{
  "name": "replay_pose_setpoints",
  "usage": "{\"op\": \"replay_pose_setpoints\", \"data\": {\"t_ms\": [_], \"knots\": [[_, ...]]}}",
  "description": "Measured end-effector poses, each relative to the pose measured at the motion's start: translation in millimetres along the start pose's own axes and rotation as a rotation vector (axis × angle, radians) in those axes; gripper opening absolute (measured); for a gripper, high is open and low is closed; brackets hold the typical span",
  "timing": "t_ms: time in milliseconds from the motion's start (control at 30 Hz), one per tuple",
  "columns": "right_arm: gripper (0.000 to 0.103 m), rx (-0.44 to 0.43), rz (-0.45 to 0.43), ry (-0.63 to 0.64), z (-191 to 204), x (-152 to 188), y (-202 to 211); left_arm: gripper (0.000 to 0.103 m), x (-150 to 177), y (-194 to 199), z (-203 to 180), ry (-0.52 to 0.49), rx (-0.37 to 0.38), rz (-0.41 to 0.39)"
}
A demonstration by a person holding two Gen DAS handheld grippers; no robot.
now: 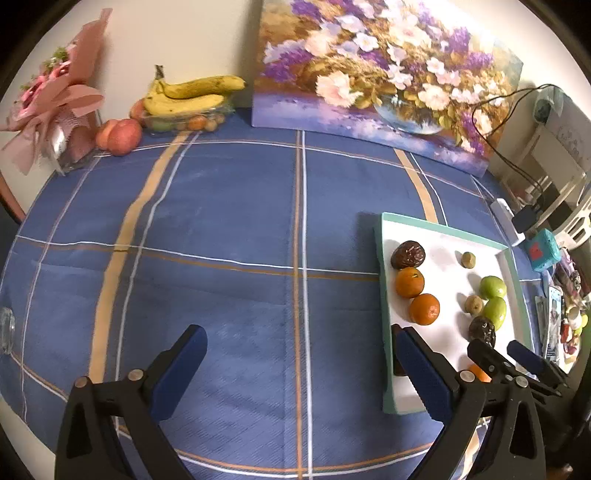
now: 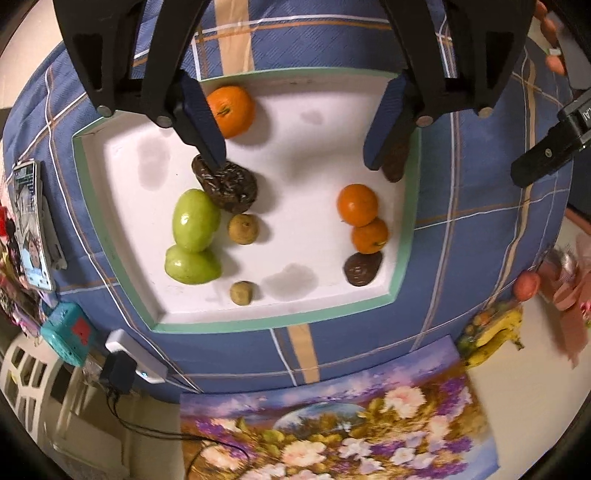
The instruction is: Organize fruits
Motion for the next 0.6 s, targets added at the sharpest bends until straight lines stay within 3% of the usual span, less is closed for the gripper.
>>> {"op": "replay_pose_setpoints", "data": {"t_ms": [200,367,600], "knots": [[0.095,-0.024,-0.039,0.057,15.9,2.0,11.6,0.103,1.5,18.9,19.8,0.03,-0.004,-0.052],[0.095,-0.027,-0.077,0.098,27.4,4.7,22.9,0.103,7.3,30.7,29.1,0.026,-0.035,-0.07],[0.095,-0.015,-0.116,0.102,29.0,4.5,33.8,0.103,19.3,42.4,37.9,0.006,-0.141,-0.097]]}}
Point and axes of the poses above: each gripper's, at about its wrist camera, not at the fingertips, and y roughly against the way its jaws point, z to its left, x to its underside, the point moved 9 cm from there along -y, roughly the way its jaws point, and after that the axes turned 15 degrees about -x, right-handed, at the moved point
